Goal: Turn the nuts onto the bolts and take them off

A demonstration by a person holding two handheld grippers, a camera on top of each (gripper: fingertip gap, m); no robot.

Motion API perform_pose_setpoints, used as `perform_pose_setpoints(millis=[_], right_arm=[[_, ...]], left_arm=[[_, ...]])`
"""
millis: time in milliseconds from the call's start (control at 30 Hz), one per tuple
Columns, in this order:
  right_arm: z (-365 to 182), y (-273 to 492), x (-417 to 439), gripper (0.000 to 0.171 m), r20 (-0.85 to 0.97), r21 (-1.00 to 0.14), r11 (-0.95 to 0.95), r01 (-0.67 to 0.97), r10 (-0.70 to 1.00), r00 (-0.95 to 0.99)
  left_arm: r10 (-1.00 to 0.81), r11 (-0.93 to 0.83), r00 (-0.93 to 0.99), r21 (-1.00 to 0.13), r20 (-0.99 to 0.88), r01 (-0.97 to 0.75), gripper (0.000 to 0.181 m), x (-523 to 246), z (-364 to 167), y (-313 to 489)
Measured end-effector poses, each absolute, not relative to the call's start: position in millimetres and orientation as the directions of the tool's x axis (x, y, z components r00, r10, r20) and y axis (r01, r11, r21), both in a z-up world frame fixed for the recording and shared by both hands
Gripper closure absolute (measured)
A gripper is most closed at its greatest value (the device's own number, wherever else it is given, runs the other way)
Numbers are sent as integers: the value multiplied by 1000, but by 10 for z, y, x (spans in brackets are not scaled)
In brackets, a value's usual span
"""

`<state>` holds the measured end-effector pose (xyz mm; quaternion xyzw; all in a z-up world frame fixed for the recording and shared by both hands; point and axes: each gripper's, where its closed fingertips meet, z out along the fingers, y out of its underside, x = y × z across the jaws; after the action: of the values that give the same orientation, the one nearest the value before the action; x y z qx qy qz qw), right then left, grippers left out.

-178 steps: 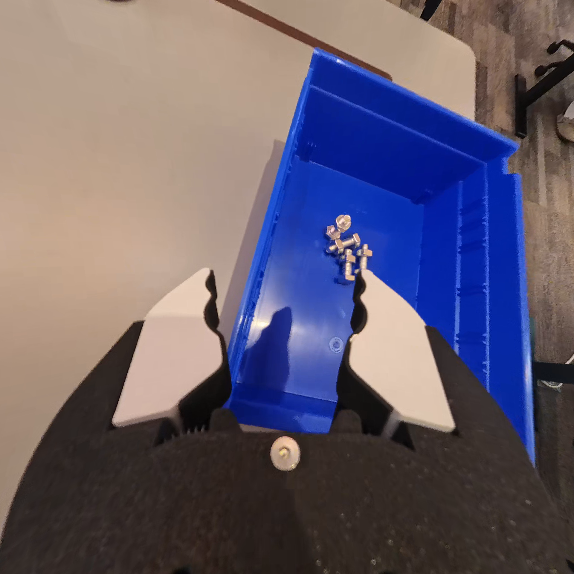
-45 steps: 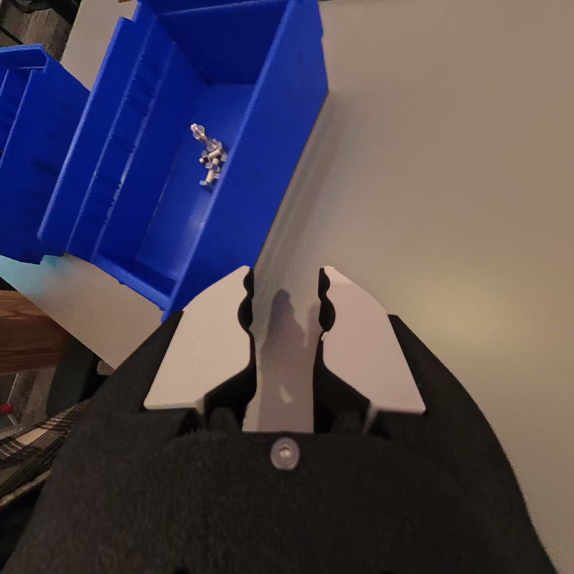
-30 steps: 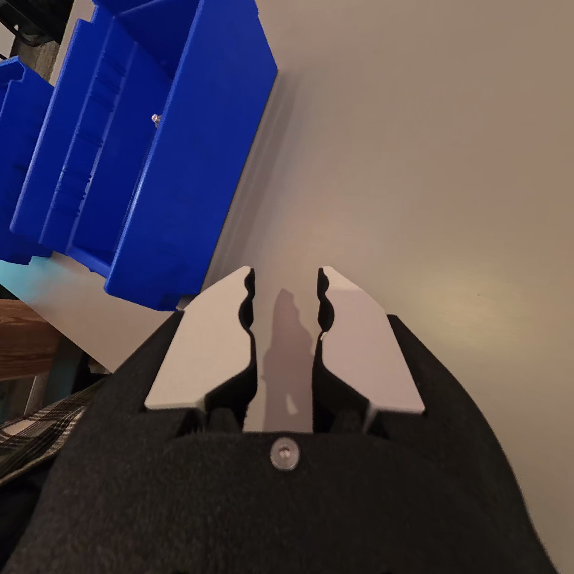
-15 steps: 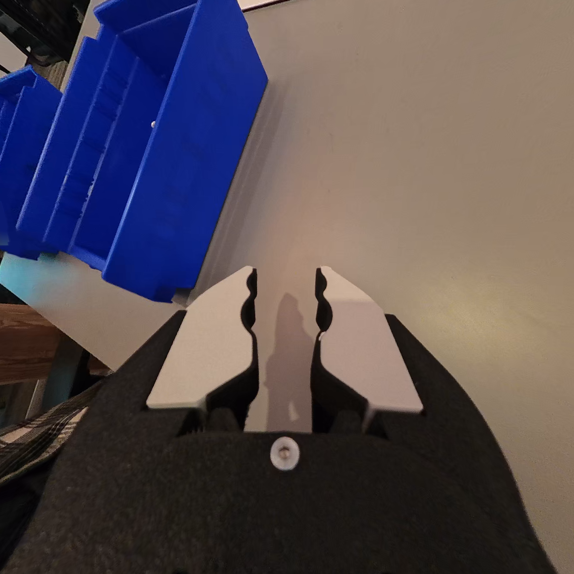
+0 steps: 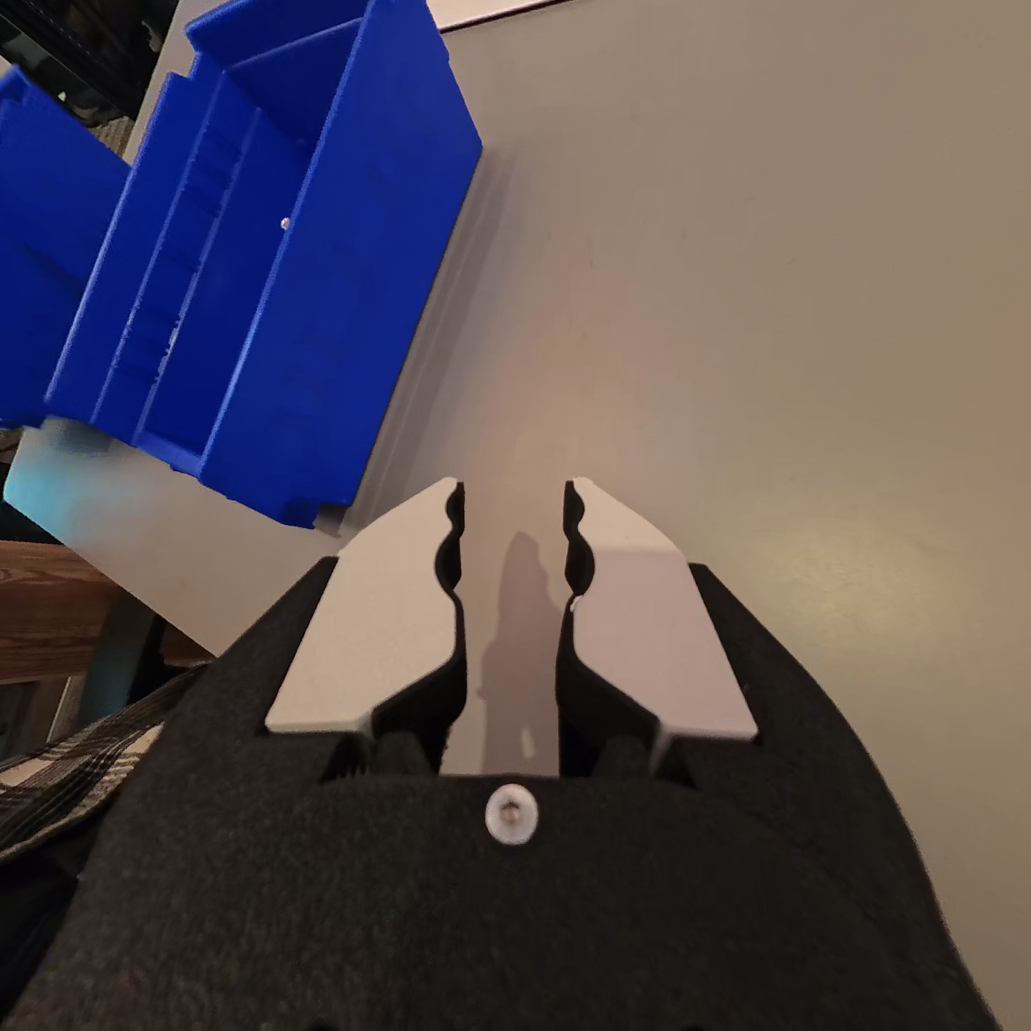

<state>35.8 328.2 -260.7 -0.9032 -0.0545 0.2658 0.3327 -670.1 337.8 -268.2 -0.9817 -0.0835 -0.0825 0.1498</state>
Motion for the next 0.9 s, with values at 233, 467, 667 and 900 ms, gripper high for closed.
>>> perform_pose_setpoints(millis=[233,467,667,900], right_arm=[[-2531,3269,401,138,-437,-643,-761,-85,274,857],[-2497,3226,424,138,-431,-645,-760,-82,273,860],[-2419,3176,495,138,-421,-653,-752,-90,262,868],[-2313,3080,633,138,-406,-668,-737,-106,241,882]], left_arm=[[116,-920,965,-341,235,194,176,-6562,-2215,3542],[12,-911,978,-400,209,96,176,-6146,-1658,3814],[-121,-897,971,-442,208,-17,176,-5502,-1274,4050],[-358,-855,915,-459,186,-241,176,-4191,-975,4270]])
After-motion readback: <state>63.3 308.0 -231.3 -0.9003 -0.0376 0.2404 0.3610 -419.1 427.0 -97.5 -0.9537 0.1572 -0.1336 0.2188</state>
